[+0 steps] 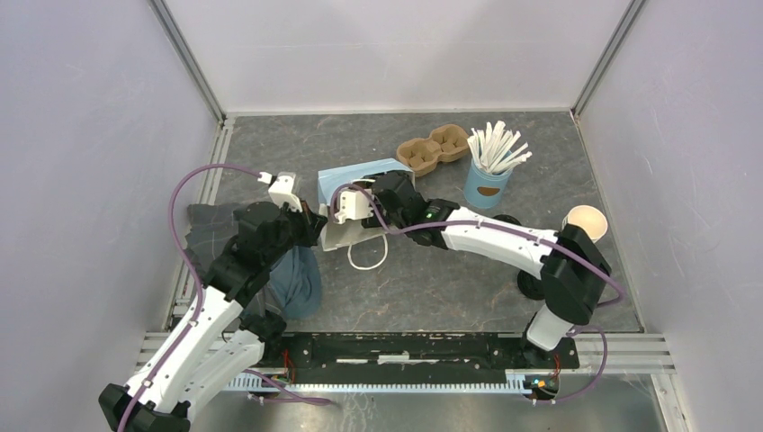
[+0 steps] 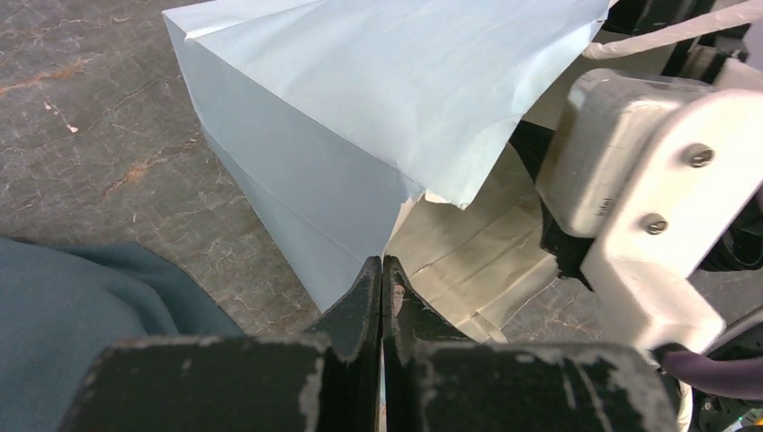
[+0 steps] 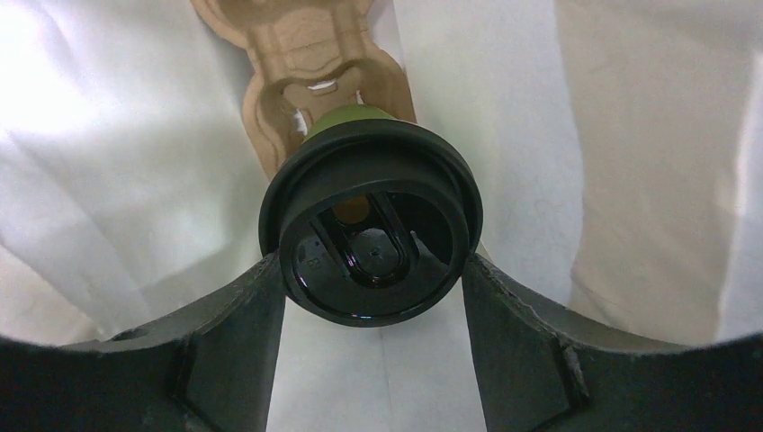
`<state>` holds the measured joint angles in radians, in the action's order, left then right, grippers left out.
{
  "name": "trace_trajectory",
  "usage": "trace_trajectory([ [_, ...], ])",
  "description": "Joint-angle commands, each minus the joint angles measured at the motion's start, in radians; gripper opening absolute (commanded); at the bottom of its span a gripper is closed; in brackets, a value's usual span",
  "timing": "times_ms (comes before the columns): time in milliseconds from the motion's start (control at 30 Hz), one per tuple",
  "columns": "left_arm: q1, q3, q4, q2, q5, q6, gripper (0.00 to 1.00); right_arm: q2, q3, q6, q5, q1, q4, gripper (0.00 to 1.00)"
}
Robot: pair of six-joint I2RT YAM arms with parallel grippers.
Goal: Pack the takeout coffee
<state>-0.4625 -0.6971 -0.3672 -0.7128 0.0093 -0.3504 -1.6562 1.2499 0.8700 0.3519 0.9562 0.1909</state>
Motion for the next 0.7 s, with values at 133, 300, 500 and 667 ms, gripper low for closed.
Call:
trace_trajectory([
  [133, -0.004, -0.05, -0.023, 0.0, 0.004, -0.033, 0.02, -0.057, 0.012, 0.023, -0.036, -0.019, -0.144, 0.5],
  [300, -0.004, -0.072, -0.028, -0.017, 0.01, -0.033, 0.02, -0.079, -0.004, 0.021, -0.055, -0.03, -0.181, 0.5],
  [500, -0.004, -0.092, -0.038, -0.047, 0.024, -0.04, 0.02, -0.109, -0.011, -0.003, -0.082, -0.045, -0.238, 0.5],
  [667, -0.004, -0.116, -0.058, -0.068, 0.033, -0.044, 0.02, -0.127, -0.034, -0.027, -0.101, -0.057, -0.276, 0.5],
])
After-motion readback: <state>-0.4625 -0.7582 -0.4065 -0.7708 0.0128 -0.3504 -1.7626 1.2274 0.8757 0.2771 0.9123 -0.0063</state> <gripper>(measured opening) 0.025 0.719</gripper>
